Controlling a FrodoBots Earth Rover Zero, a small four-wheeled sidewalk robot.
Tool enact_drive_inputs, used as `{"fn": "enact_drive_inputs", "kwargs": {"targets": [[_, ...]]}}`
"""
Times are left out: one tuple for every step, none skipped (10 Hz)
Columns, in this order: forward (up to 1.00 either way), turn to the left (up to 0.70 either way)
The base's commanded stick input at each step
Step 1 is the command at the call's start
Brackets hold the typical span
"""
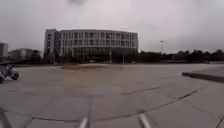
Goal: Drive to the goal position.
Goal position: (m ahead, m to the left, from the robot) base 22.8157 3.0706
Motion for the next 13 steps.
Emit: {"fn": "enact_drive_inputs", "kwargs": {"targets": [[1.0, -0.17], [1.0, -0.06], [1.0, 0.02], [1.0, 0.02], [1.0, 0.02], [1.0, 0.02], [1.0, 0.02], [1.0, -0.04], [1.0, -0.32], [1.0, -0.1], [1.0, 0.02], [1.0, -0.15], [1.0, -0.27]]}}
